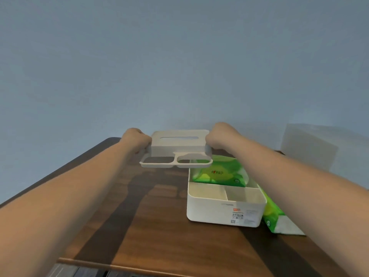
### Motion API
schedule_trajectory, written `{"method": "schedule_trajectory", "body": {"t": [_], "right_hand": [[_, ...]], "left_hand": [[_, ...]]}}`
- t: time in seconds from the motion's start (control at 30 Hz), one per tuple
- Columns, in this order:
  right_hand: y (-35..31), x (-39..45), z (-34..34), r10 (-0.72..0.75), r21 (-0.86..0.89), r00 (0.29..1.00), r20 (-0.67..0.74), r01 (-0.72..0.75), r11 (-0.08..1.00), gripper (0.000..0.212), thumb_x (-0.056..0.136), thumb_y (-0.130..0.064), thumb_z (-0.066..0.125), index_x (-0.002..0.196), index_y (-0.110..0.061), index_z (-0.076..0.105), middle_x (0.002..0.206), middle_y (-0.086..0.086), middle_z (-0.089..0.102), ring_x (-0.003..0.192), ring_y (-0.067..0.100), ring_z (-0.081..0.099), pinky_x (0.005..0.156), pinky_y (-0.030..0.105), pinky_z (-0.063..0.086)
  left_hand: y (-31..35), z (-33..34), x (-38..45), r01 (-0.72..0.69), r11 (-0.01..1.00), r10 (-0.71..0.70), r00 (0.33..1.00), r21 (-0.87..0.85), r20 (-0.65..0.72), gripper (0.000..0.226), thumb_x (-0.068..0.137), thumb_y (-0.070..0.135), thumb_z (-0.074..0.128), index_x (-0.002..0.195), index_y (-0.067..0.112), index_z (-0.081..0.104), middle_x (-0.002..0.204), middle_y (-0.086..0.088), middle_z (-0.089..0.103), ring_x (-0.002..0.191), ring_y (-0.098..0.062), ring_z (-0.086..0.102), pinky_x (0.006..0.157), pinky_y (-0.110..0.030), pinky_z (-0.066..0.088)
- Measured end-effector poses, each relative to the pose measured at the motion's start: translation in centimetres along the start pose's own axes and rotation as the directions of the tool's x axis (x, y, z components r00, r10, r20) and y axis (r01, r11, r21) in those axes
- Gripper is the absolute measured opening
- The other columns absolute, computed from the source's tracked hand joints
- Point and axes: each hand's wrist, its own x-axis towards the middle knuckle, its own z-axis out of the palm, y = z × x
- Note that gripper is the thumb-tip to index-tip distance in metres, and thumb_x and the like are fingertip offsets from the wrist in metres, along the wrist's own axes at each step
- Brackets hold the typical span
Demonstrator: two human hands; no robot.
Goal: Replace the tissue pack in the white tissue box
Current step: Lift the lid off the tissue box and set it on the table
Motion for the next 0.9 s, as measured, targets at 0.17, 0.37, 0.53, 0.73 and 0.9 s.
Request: {"method": "schedule_trajectory", "body": {"t": [0.17, 0.37, 0.53, 0.73, 0.9], "right_hand": [[-4.3, 2.5, 3.1, -0.046, -0.057, 0.994, 0.097, 0.052, 0.997, 0.010, 0.073, -0.007, 0.073, 0.080, -0.006, 0.066, 0.082, 0.010, 0.058, 0.081, 0.030, 0.057, 0.072, 0.032, 0.048], [-6.9, 4.8, 7.6, -0.070, -0.155, 0.972, 0.224, 0.107, 0.982, 0.024, 0.080, -0.016, 0.073, 0.095, -0.006, 0.058, 0.101, 0.011, 0.058, 0.089, 0.030, 0.056, 0.076, 0.032, 0.047], [-8.4, 6.7, 11.1, -0.050, -0.295, 0.946, 0.319, 0.149, 0.944, 0.024, 0.083, -0.022, 0.071, 0.075, -0.003, 0.057, 0.080, 0.006, 0.053, 0.093, 0.033, 0.058, 0.081, 0.035, 0.048], [-9.2, 8.3, 14.0, -0.019, -0.378, 0.925, 0.381, 0.174, 0.909, 0.020, 0.091, -0.012, 0.057, 0.073, -0.003, 0.056, 0.077, 0.009, 0.054, 0.065, 0.022, 0.054, 0.065, 0.027, 0.046], [-9.3, 8.1, 14.9, -0.006, -0.391, 0.897, 0.443, 0.199, 0.899, 0.032, 0.097, -0.012, 0.051, 0.125, 0.000, 0.058, 0.071, 0.009, 0.051, 0.051, 0.016, 0.050, 0.047, 0.025, 0.038]], "left_hand": [[-4.3, -1.6, 1.9, 0.082, 0.993, -0.080, 0.996, 0.088, -0.027, 0.011, 0.069, -0.001, 0.055, 0.060, 0.005, 0.053, 0.067, -0.014, 0.055, 0.055, -0.027, 0.042, 0.053, -0.025, 0.036], [-8.2, -2.1, 3.6, 0.150, 0.971, -0.138, 0.988, 0.186, -0.074, 0.025, 0.070, 0.001, 0.056, 0.092, -0.004, 0.067, 0.086, -0.020, 0.068, 0.068, -0.030, 0.055, 0.057, -0.028, 0.044], [-10.5, -1.4, 4.5, 0.194, 0.947, -0.163, 0.977, 0.255, -0.136, 0.019, 0.078, 0.005, 0.047, 0.089, 0.003, 0.063, 0.072, -0.008, 0.056, 0.064, -0.026, 0.050, 0.060, -0.029, 0.041], [-12.6, -0.5, 5.8, 0.204, 0.941, -0.172, 0.975, 0.269, -0.138, 0.023, 0.083, 0.009, 0.048, 0.098, 0.003, 0.065, 0.071, -0.006, 0.053, 0.067, -0.023, 0.051, 0.065, -0.031, 0.046], [-13.4, -0.2, 6.3, 0.205, 0.931, -0.180, 0.978, 0.303, -0.109, 0.006, 0.084, 0.006, 0.048, 0.081, 0.007, 0.053, 0.065, -0.005, 0.045, 0.061, -0.021, 0.043, 0.057, -0.028, 0.038]]}}
